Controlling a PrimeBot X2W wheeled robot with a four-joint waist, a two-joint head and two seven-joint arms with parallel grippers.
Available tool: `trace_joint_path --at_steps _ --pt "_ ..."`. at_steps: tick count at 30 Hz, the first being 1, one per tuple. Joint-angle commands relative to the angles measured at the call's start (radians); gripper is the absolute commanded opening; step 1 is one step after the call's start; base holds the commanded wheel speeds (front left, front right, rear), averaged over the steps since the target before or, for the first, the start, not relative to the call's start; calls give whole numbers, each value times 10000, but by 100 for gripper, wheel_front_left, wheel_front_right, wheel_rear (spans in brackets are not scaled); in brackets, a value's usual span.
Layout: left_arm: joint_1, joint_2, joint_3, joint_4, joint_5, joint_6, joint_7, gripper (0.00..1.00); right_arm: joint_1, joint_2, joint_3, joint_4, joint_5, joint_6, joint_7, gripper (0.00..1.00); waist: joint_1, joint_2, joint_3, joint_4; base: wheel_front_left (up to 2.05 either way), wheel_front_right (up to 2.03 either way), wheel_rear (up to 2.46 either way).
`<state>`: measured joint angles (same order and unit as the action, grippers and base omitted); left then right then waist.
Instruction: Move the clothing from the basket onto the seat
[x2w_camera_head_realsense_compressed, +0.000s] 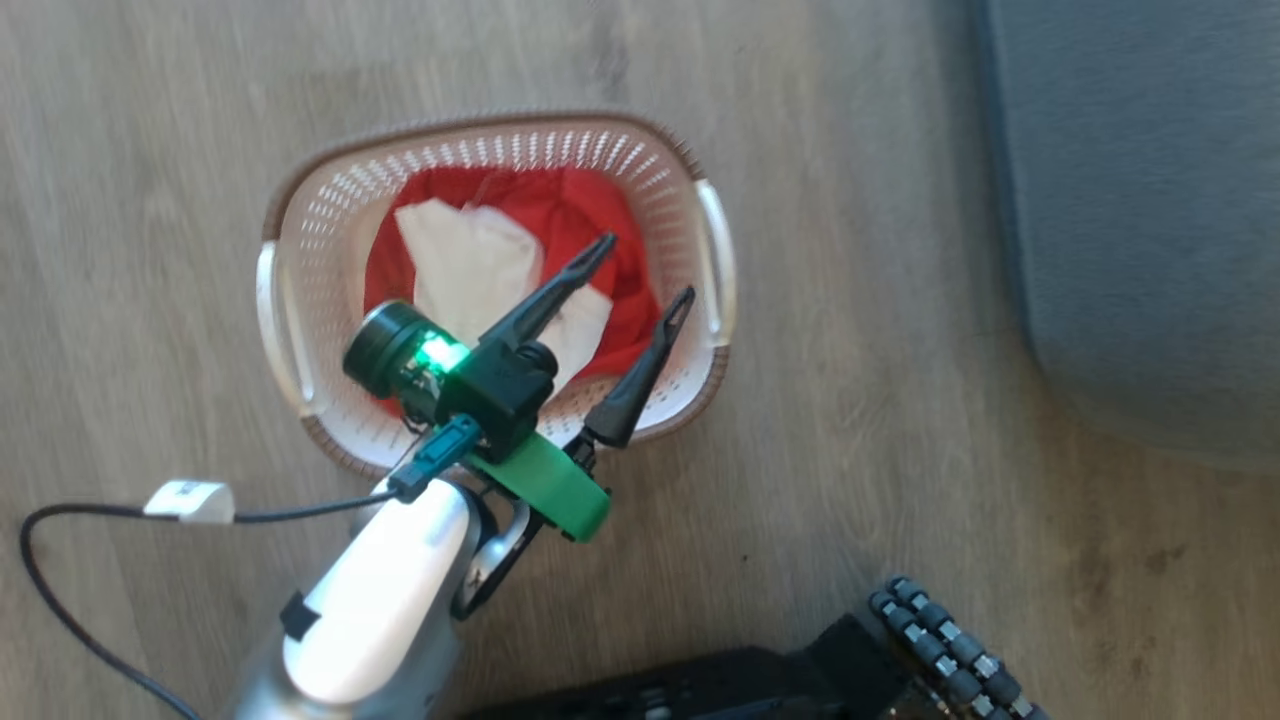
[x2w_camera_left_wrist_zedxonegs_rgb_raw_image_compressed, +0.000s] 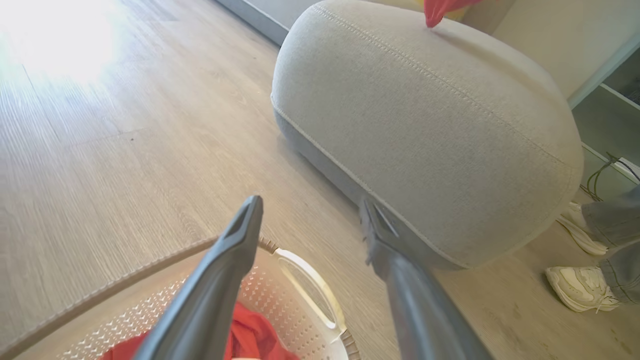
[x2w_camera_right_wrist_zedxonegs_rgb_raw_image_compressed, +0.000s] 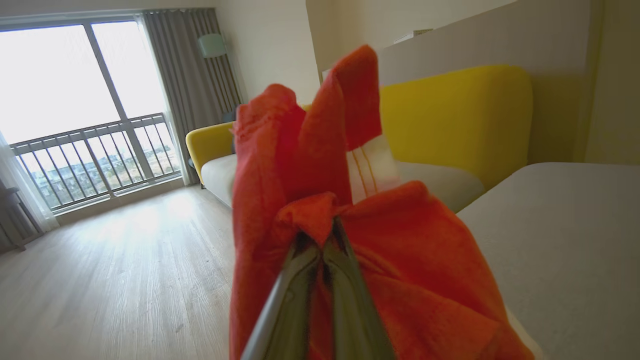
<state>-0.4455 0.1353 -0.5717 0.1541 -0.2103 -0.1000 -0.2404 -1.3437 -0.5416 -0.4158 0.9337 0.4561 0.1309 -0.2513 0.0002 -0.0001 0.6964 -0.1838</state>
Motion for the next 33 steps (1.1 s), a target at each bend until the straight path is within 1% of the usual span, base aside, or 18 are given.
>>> trace_joint_path --at_steps 1,4,6,9,10,13,14,15,16,17,20,21,23,28,31,33 --pt "51 88 292 -476 -16 116 -82 100 -504 -628 -232 -64 -195 -2 15 0 -2 1 859 559 0 0 0" --pt "95 130 421 -739 -29 281 -101 100 -942 -831 -650 565 -537 -2 -31 0 -2 1 1460 750 0 0 0" --pt "128 189 493 -884 -16 371 -112 100 -868 -842 -1015 1059 -818 -2 -70 0 -2 1 1802 810 0 0 0" --pt "188 326 600 -1058 17 494 -119 100 -524 -891 -1930 1591 -1340 -2 -96 0 -2 1 2175 837 0 0 0" --pt "194 377 650 -1108 21 532 -121 100 -388 -835 -2241 1584 -1569 -2 -98 0 -2 1 2246 832 0 0 0" --pt "189 533 829 -1249 -1 634 -126 100 -88 -341 -2850 1384 -2211 -2 -101 0 -2 1 2323 703 0 0 0" --pt "181 587 888 -1300 -1 674 -122 100 -37 -120 -2980 1254 -2401 -2 -101 19 -2 1 2312 616 0 0 0" --pt "172 640 940 -1341 2 710 -112 100 14 109 -3077 1125 -2570 -2 -102 45 -2 1 2275 515 0 0 0" --pt "168 692 979 -1376 4 732 -106 100 66 343 -3086 1014 -2733 -2 -102 82 -2 1 2210 403 0 0 0" --pt "170 737 1021 -1400 -12 748 -102 100 92 593 -3026 947 -2829 -2 -102 100 -2 1 2125 275 0 0 0" --pt "233 865 1186 -1350 -90 834 -89 100 334 1314 -2430 735 -3091 -2 -103 100 -2 1 1718 -157 0 0 0" --pt "233 865 1186 -1350 -90 834 -89 100 334 1314 -2430 735 -3091 -2 -103 100 -2 1 1718 -157 0 0 0" --pt "282 859 1238 -1264 -190 837 -104 100 699 1660 -2046 539 -3079 -2 -103 100 -2 1 1301 -331 0 0 0" --pt "428 666 1356 -840 -566 749 -161 100 2381 1961 -1129 98 -3069 -2 -104 100 -2 1 40 -548 0 0 0" --pt "599 501 1475 -503 -802 686 -191 100 3508 2092 -558 -494 -3023 -2 -104 100 -2 1 -848 -640 0 0 0" --pt "726 384 1556 -297 -914 650 -203 100 4242 2308 -270 -1091 -2675 -2 -104 100 -2 1 -1387 -657 0 0 0"
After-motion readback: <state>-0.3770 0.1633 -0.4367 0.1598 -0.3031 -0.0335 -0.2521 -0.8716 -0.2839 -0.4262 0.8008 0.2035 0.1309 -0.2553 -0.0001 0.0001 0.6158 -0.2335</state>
